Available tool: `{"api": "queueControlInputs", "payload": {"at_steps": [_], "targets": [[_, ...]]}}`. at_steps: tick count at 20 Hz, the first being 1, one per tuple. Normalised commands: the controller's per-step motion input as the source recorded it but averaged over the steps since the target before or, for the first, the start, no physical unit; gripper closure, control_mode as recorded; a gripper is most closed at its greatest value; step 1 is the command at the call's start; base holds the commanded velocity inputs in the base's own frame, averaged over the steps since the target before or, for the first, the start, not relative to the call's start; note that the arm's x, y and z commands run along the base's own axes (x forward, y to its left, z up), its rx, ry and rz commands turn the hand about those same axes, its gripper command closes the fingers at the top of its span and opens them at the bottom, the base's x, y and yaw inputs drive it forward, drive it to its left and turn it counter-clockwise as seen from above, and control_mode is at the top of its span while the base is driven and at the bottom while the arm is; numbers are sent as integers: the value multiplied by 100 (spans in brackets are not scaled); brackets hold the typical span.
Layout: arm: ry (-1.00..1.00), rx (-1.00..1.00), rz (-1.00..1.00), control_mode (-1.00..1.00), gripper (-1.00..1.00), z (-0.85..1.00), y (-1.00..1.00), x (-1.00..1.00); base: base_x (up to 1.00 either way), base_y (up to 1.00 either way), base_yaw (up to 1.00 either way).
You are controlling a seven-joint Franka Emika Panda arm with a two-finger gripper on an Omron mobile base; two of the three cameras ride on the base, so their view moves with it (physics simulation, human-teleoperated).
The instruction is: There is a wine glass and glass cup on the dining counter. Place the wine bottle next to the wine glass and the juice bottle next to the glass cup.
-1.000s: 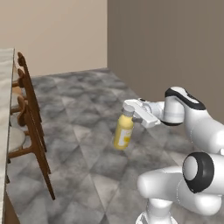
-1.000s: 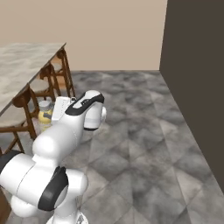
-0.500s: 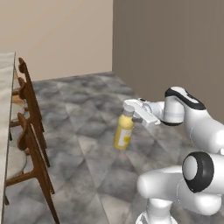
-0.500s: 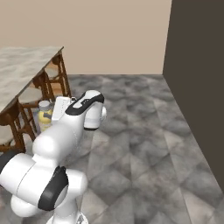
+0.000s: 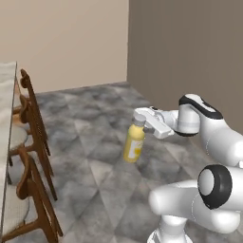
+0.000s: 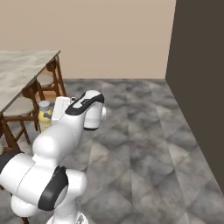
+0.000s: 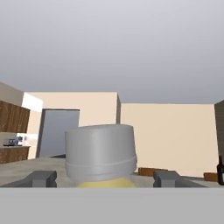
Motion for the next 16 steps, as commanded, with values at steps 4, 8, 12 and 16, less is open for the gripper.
{"api": "queueControlInputs", "payload": {"at_steps": [4, 8, 12, 16], "targets": [[0, 0, 0, 100, 100, 0, 0, 0, 80, -14, 2], [0, 0, 0, 100, 100, 0, 0, 0, 80, -14, 2], [0, 0, 0, 100, 100, 0, 0, 0, 80, -14, 3], [0, 0, 0, 100, 100, 0, 0, 0, 80, -14, 3]]}}
